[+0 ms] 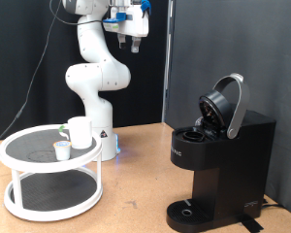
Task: Make a cup of coffee with the keurig machine
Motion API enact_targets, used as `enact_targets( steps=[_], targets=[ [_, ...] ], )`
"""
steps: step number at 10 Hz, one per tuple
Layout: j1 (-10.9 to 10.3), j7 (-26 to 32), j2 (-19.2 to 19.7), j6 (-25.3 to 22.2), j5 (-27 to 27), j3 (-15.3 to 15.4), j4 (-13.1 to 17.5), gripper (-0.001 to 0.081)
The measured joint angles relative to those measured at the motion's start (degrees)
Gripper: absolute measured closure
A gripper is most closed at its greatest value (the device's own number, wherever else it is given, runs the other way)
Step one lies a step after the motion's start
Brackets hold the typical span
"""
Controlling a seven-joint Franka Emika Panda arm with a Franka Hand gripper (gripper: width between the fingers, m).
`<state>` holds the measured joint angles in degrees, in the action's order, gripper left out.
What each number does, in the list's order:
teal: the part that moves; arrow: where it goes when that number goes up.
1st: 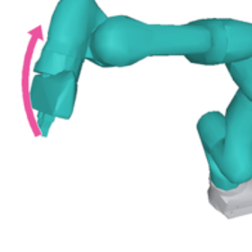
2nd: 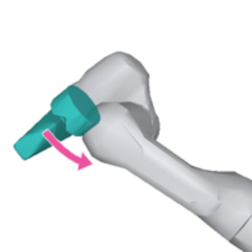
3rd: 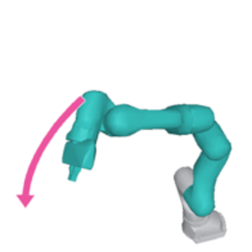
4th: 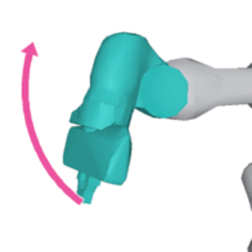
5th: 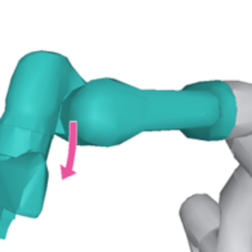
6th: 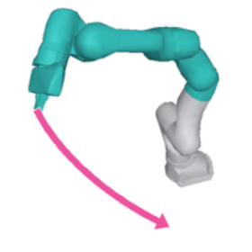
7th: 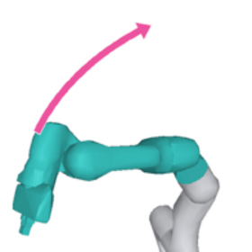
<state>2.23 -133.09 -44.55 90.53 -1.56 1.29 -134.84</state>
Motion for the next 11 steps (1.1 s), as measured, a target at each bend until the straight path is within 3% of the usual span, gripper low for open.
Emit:
enact_targets(
  steps=[2,5,11],
  targets=[
    [0.0,0.0,1.3,-4.9,-2.2,0.0,1.4,0.0072],
    [0.6,1.0,0.8,-1.7,-0.9,-0.9,0.5,0.0072],
    [6.5,3.7,0.9,6.2,4.8,-8.0,-0.2,0.0072]
  ],
)
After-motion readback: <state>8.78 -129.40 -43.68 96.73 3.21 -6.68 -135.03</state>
